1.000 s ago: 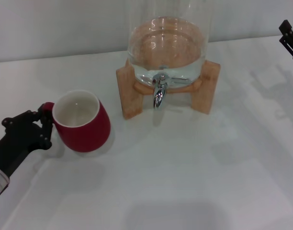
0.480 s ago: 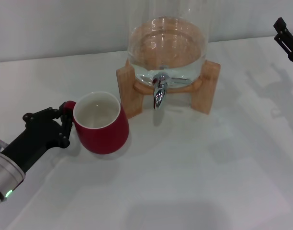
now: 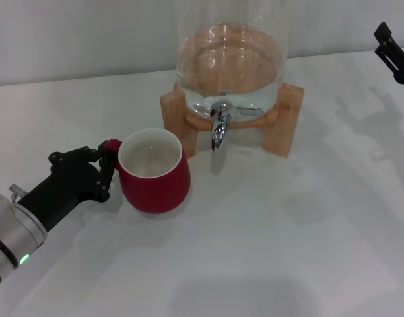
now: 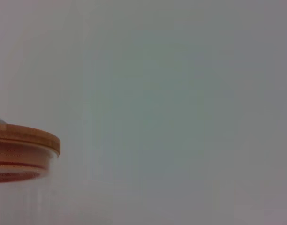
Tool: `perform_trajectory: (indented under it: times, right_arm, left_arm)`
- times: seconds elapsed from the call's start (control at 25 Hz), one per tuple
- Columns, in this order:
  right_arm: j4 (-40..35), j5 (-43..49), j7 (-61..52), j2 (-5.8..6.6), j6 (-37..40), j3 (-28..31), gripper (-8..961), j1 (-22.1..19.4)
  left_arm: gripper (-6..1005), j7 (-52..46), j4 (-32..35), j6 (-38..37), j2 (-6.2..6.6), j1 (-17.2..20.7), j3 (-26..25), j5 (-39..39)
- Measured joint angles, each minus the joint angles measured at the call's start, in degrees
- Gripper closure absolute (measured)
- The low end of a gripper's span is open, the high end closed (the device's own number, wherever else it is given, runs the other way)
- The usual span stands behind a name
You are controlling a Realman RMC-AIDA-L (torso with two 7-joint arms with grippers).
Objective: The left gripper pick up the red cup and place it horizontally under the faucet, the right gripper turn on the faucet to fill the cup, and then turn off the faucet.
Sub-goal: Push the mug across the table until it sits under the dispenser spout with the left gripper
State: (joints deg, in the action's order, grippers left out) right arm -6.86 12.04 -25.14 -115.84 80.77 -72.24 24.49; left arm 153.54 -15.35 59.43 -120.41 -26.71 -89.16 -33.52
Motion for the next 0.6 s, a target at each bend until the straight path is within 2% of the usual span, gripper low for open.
perform_trajectory:
  times: [0.6]
  right_arm:
    - [-0.6, 0.0, -0.1, 0.00, 0.1, -0.7, 86, 0.0]
  left_arm:
    - [915, 0.1, -0.4, -2.3, -0.08, -2.1, 4.7, -0.1]
